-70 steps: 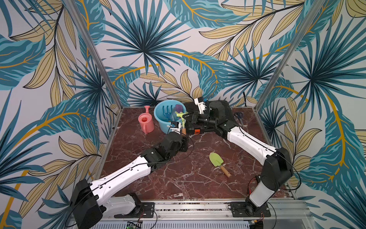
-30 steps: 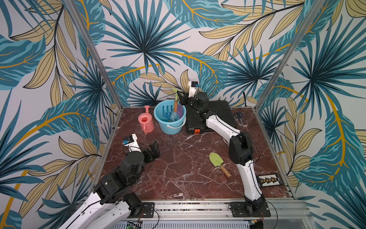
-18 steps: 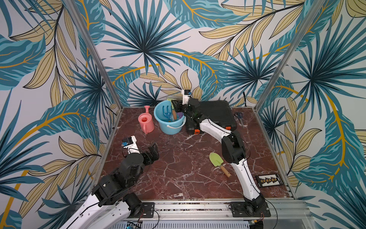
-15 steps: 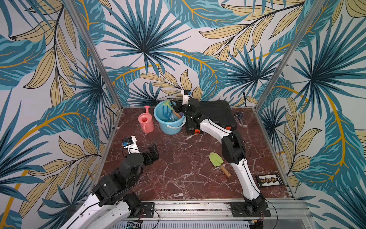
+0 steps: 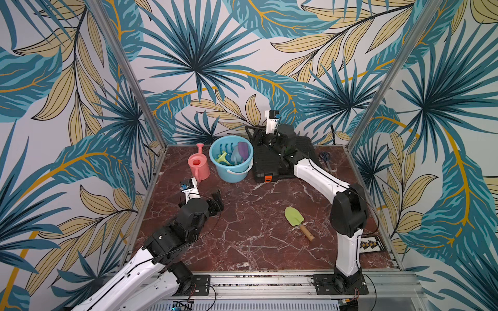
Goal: Organize the gardening tools
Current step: Place the gardening tool in the container, then pick up the gardening tool from the center of the board.
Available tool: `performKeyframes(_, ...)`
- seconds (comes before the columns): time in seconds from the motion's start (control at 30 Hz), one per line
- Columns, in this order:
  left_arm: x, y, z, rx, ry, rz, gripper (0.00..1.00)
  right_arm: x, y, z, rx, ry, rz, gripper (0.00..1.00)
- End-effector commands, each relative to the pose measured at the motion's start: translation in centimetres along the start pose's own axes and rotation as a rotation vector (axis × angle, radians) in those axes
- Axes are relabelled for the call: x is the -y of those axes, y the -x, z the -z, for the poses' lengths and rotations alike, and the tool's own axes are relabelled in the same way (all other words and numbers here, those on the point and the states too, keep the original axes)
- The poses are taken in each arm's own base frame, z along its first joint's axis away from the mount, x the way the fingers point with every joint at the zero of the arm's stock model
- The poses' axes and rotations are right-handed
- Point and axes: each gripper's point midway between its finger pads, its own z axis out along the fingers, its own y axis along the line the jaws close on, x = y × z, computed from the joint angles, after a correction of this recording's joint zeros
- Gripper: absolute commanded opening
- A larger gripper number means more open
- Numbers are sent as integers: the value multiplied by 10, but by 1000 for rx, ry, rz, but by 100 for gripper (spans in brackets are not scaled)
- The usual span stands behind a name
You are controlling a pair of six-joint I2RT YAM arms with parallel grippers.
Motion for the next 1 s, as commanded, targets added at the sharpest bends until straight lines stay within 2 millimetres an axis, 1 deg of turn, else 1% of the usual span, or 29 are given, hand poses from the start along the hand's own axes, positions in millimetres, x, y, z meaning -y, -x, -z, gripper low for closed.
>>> performKeyframes(0.0, 20, 16, -13, 28, -42, -8, 100, 16, -12, 29, -69, -83, 46, 87)
performKeyframes(0.03, 25, 16, -19, 19, -46, -10, 100, 18, -10, 41, -79, -105, 54, 97)
performKeyframes(0.07, 30, 17, -24, 16, -58, -6, 100, 22, -12, 50, -98, -126, 62, 99)
performKeyframes(0.1, 35, 17, -30, 6, -63, -8, 100, 26, -16, 60, -115, -148, 66, 99)
performKeyframes(0.13, 41, 16, -38, -5, -71, -13, 100, 29, -17, 75, -129, -178, 77, 99)
performKeyframes(0.17, 45, 16, -43, -12, -78, -14, 100, 32, -17, 86, -134, -203, 82, 100)
performKeyframes(0.33, 67, 14, -69, -48, -106, -28, 100, 55, -41, 138, -270, -369, 107, 100)
performKeyframes(0.37, 71, 13, -75, -60, -106, -34, 100, 61, -49, 150, -307, -413, 109, 100)
performKeyframes(0.4, 77, 16, -79, -53, -120, -31, 100, 66, -55, 161, -341, -449, 116, 99)
performKeyframes(0.43, 82, 16, -85, -57, -127, -34, 100, 76, -67, 176, -399, -509, 112, 100)
performKeyframes(0.47, 86, 16, -89, -62, -132, -37, 100, 82, -71, 190, -429, -564, 107, 100)
performKeyframes(0.5, 89, 15, -94, -69, -134, -40, 100, 88, -82, 203, -485, -607, 104, 100)
performKeyframes(0.63, 99, 12, -111, -92, -138, -48, 100, 100, -115, 247, -597, -677, 117, 100)
performKeyframes(0.67, 102, 12, -114, -97, -141, -51, 100, 101, -123, 256, -611, -685, 113, 100)
performKeyframes(0.7, 104, 11, -117, -102, -144, -51, 100, 101, -127, 261, -619, -685, 108, 100)
performKeyframes(0.8, 109, 12, -123, -112, -152, -53, 100, 101, -154, 285, -684, -679, 75, 100)
performKeyframes(0.87, 111, 12, -124, -116, -154, -56, 100, 104, -172, 299, -739, -696, 49, 100)
performKeyframes(0.97, 110, 11, -125, -120, -150, -57, 100, 111, -197, 315, -815, -741, 6, 99)
